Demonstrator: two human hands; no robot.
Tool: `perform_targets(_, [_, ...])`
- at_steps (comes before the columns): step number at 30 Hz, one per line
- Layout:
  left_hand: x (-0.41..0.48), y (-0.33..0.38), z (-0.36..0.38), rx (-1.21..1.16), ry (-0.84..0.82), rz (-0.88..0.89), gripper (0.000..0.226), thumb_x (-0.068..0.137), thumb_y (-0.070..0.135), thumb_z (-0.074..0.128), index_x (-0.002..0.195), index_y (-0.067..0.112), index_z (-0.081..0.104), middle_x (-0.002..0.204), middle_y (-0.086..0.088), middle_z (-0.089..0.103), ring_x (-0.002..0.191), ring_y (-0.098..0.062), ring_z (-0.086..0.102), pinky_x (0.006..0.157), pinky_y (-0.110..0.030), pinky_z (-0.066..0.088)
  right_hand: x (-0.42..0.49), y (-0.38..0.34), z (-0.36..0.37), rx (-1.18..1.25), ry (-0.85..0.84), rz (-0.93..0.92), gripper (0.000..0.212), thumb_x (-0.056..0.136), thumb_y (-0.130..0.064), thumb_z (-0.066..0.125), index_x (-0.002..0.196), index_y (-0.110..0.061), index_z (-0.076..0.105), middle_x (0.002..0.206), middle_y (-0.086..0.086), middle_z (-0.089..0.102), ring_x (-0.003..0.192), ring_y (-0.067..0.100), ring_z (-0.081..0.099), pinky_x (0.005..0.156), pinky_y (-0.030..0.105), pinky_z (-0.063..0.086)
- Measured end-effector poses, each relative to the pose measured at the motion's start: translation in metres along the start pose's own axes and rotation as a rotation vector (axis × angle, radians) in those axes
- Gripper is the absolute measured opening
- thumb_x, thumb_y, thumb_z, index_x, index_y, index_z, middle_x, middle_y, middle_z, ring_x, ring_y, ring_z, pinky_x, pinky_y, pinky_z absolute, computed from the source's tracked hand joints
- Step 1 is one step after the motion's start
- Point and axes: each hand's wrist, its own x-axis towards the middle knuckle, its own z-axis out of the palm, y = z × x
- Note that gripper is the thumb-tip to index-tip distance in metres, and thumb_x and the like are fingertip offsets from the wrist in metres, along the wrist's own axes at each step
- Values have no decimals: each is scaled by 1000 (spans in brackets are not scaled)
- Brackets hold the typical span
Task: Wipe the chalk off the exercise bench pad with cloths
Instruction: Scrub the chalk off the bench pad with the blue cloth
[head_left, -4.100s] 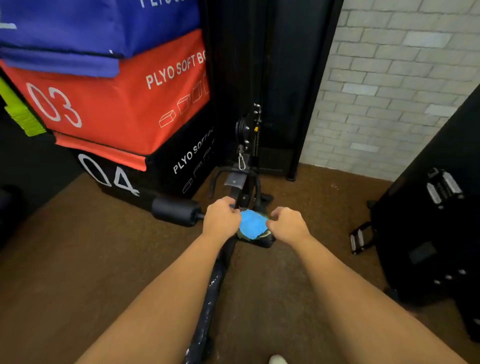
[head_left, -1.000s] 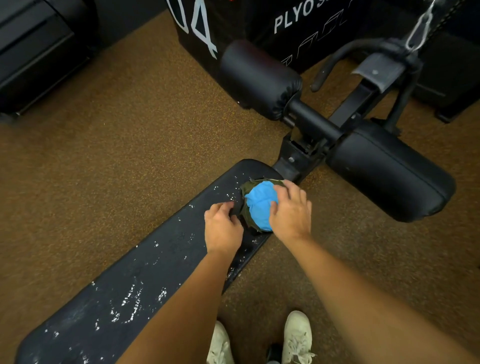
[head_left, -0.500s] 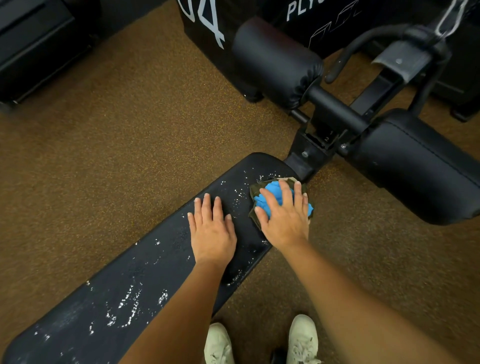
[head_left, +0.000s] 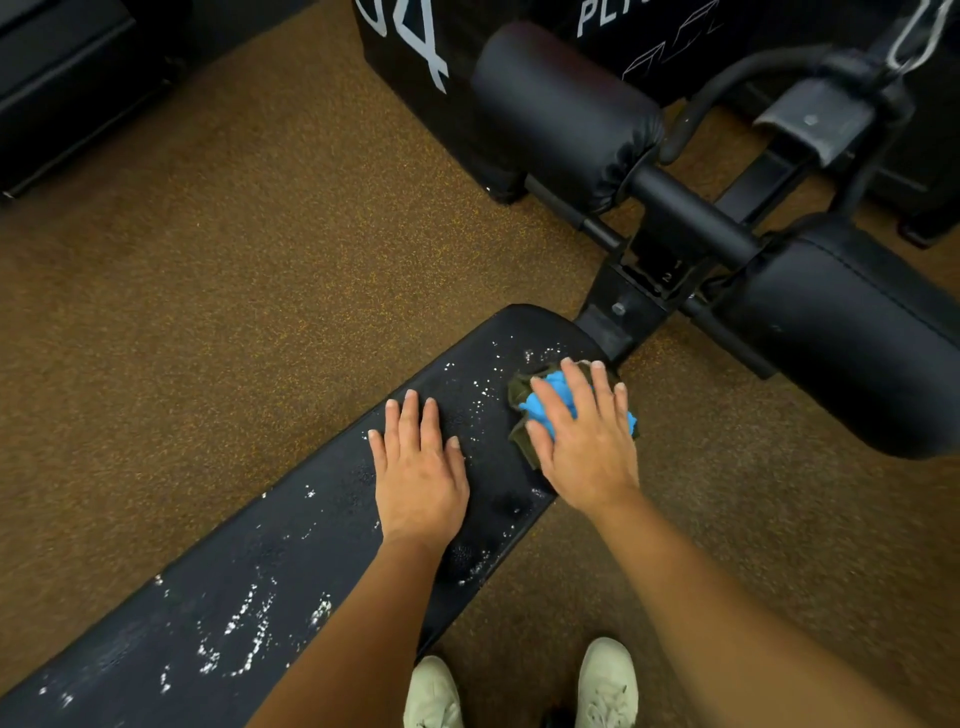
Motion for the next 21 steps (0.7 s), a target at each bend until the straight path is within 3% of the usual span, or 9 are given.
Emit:
perform_targets(5, [-1, 0, 1, -8, 1, 2, 60, 96, 40, 20, 146, 10, 30, 157, -8, 20, 146, -26, 7, 117, -47, 7, 27, -23, 1, 14, -9, 246, 58, 98, -48, 27, 151, -24, 23, 160, 13, 10, 145, 44, 2, 115, 59, 4])
perform_targets(10, [-2, 1, 3, 18, 26, -7, 59, 96, 40, 20, 145, 9, 32, 156, -9, 23, 146, -27, 10, 117, -49, 12, 6, 2, 1, -61, -21, -109, 59, 97, -51, 22, 150, -24, 27, 159, 15, 17, 145, 42, 11, 115, 59, 18])
perform_targets(12, [-1, 1, 3, 23, 32, -9, 60, 96, 41, 19, 146, 9, 31, 156, -9, 23, 146, -27, 9, 117, -49, 12, 11, 13, -3, -44, -22, -107, 60, 97, -52, 20, 151, -26, 24, 160, 14, 13, 146, 38, 9, 116, 57, 16])
perform_targets(17, [-2, 2, 3, 28, 47, 0, 63, 94, 43, 14, 147, 10, 29, 157, -8, 20, 146, -26, 7, 118, -47, 8, 36, -15, -4, -18, -21, 152, 62, 99, -50, 21, 154, -24, 6, 161, 14, -3, 146, 39, -7, 117, 54, 0])
perform_targets(21, [-3, 3, 5, 34, 75, -5, 63, 94, 42, 16, 147, 11, 30, 157, -8, 20, 146, -26, 7, 118, -47, 9, 23, -11, 0, -97, 0, -130, 66, 96, -52, 11, 153, -20, 13, 160, 16, 6, 146, 40, -1, 117, 53, 3])
